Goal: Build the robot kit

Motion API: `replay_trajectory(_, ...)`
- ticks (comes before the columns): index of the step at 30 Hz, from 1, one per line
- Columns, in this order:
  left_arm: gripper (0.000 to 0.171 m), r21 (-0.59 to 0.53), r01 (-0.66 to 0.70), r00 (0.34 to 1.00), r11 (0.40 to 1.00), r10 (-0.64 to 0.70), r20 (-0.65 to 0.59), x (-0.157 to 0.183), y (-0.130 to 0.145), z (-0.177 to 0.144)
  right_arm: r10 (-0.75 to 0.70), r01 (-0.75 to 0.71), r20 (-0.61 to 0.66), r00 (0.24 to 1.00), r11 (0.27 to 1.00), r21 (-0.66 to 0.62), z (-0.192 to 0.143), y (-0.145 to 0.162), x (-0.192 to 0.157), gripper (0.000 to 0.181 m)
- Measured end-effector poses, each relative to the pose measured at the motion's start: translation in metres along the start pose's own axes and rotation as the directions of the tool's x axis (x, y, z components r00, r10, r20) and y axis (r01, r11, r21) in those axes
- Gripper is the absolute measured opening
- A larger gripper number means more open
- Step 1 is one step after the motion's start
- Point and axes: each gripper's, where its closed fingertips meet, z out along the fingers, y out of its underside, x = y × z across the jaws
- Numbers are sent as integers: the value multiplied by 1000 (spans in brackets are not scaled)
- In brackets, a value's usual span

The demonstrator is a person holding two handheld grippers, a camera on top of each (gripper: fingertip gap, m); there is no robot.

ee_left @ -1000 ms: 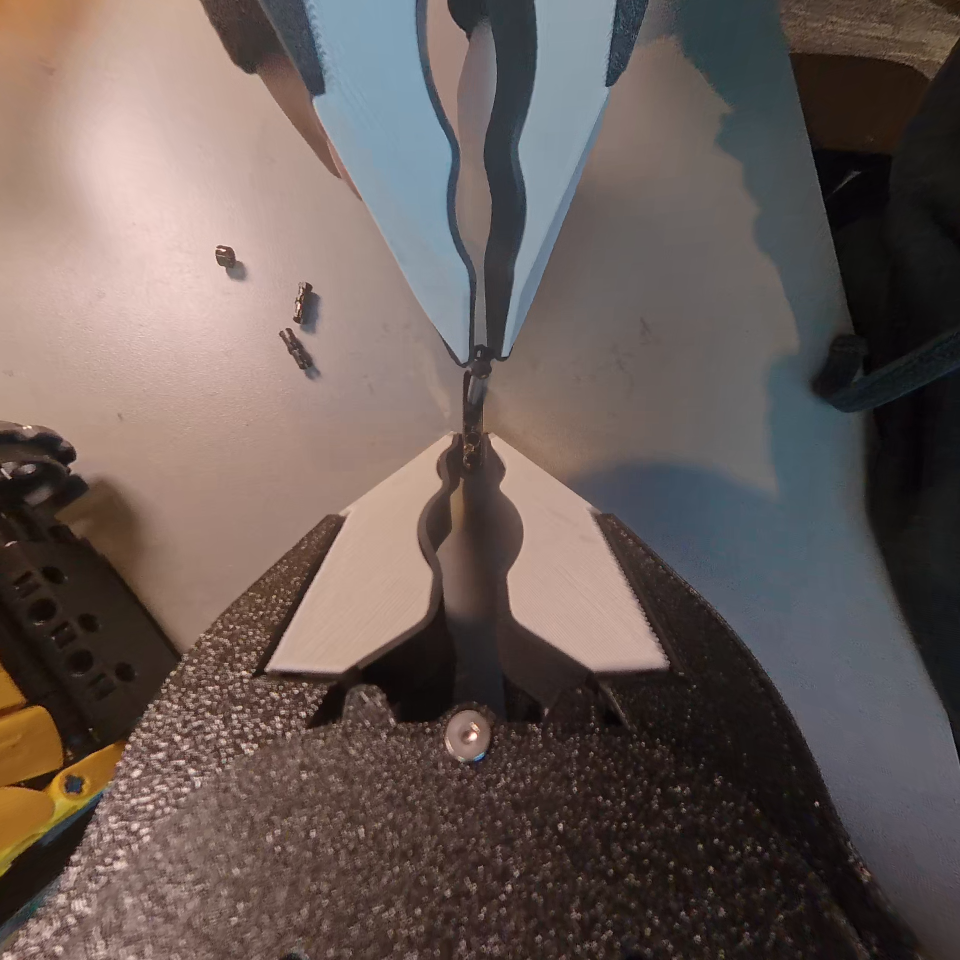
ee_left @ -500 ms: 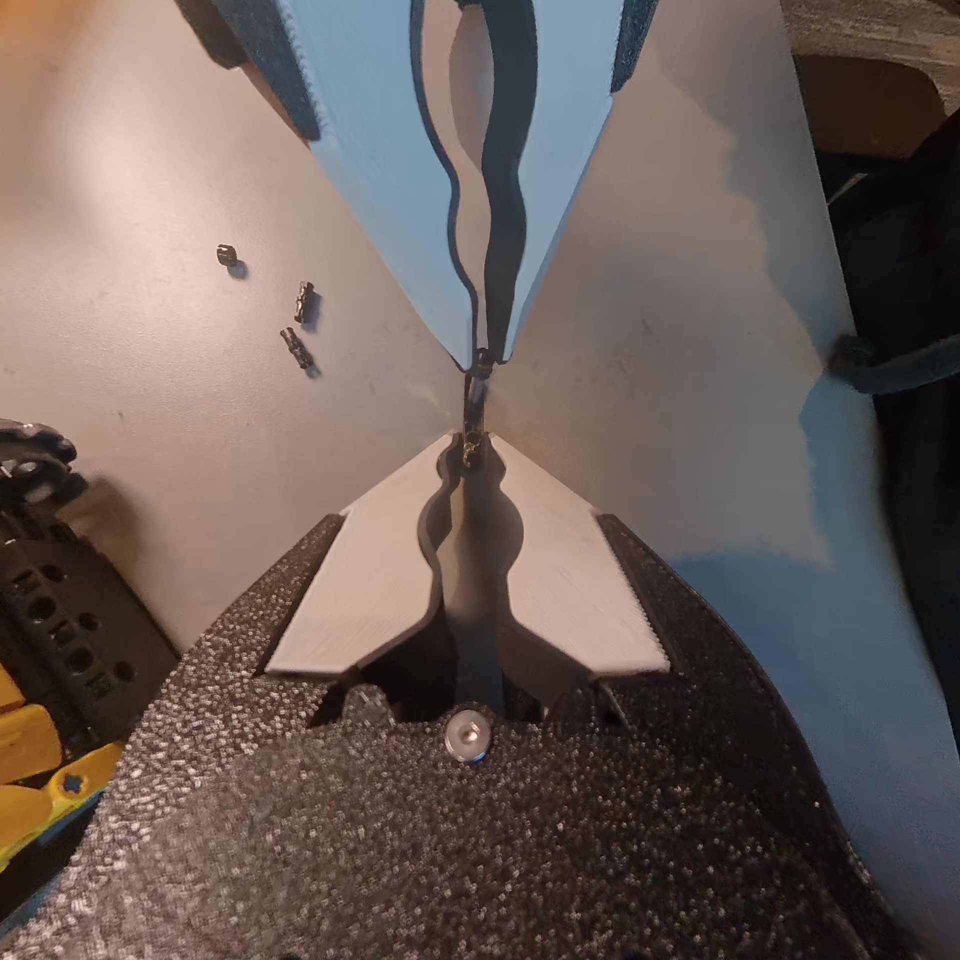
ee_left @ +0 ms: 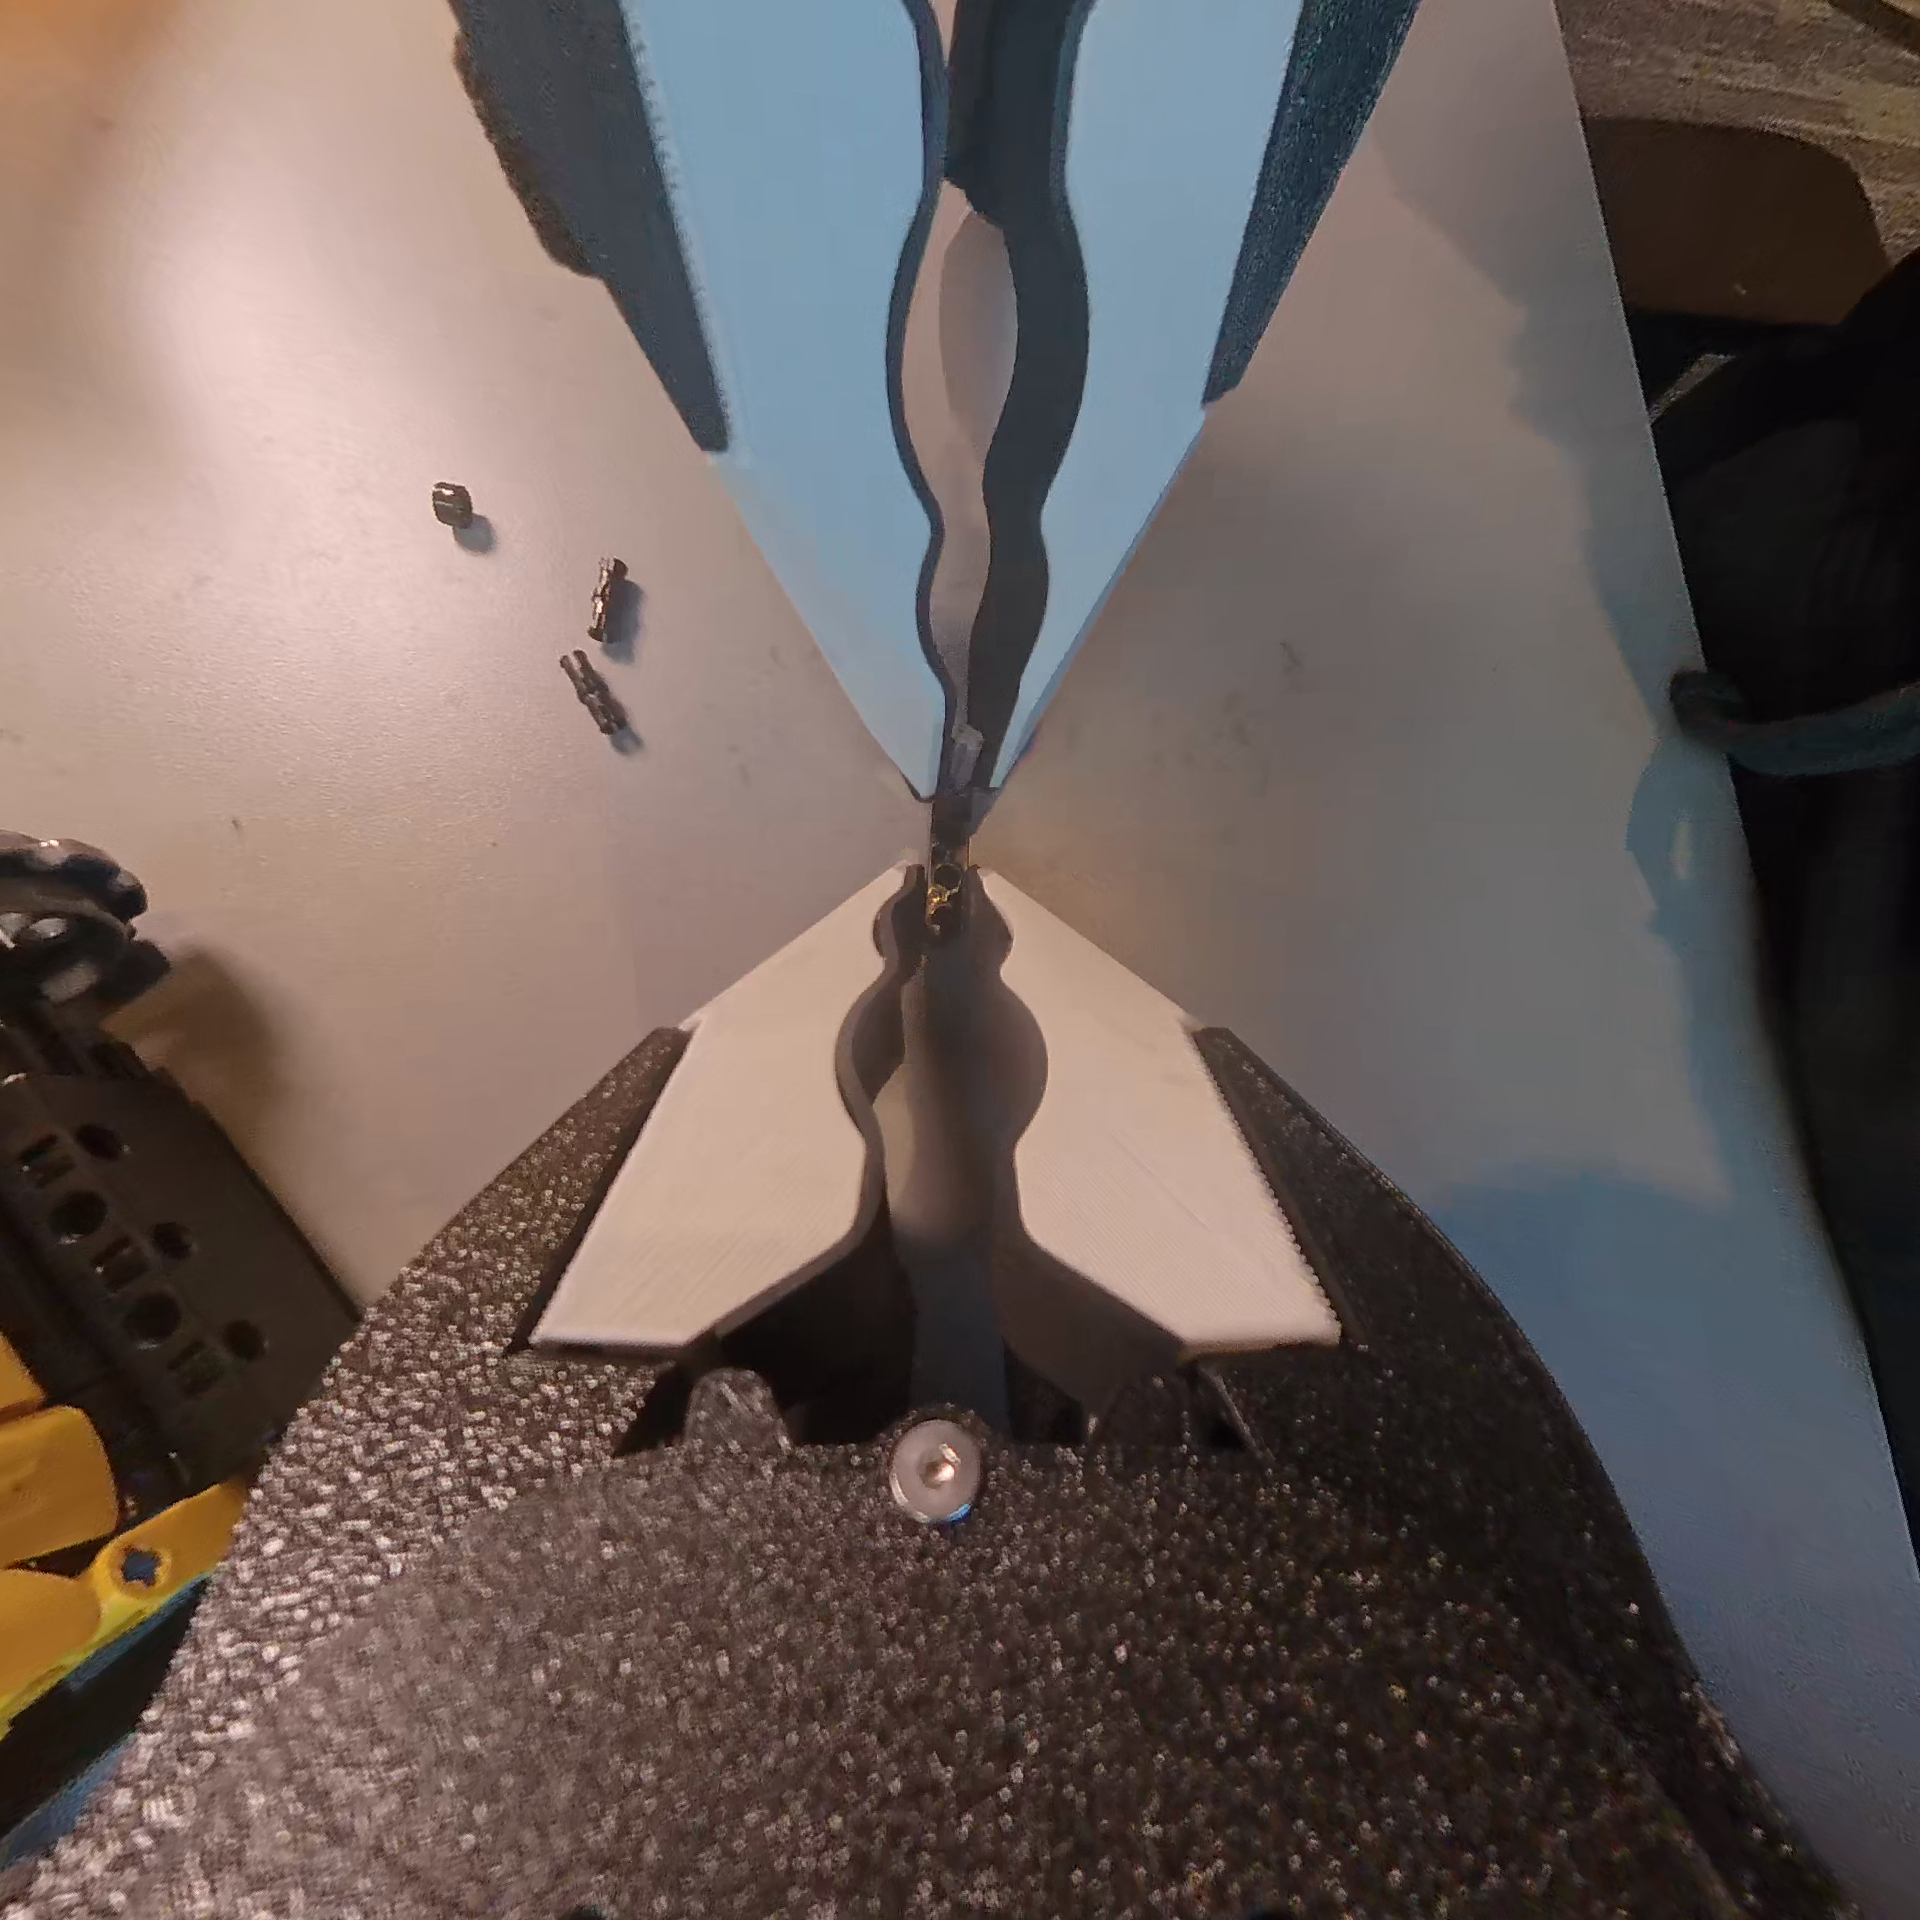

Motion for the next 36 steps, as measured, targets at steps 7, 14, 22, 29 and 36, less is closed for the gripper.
replay_trajectory(7,6,-1,-5,1000,1000,5,7,0,0,0,103,-103,6,995,994,40,0,-1,0,5)
replay_trajectory(14,6,-27,4,999,1000,-3,44,0,0,0,320,-308,-103,942,944,117,-1,0,3,5)
replay_trajectory(22,5,-49,-8,997,999,11,71,0,1,0,383,-363,-193,903,922,134,-1,0,3,6)
replay_trajectory(29,5,-43,-23,998,999,26,56,2,1,0,325,-308,-157,933,944,122,-1,-1,2,6)
replay_trajectory(36,5,-40,-17,999,999,19,50,2,1,0,285,-274,-140,948,957,95,-1,-2,1,6)
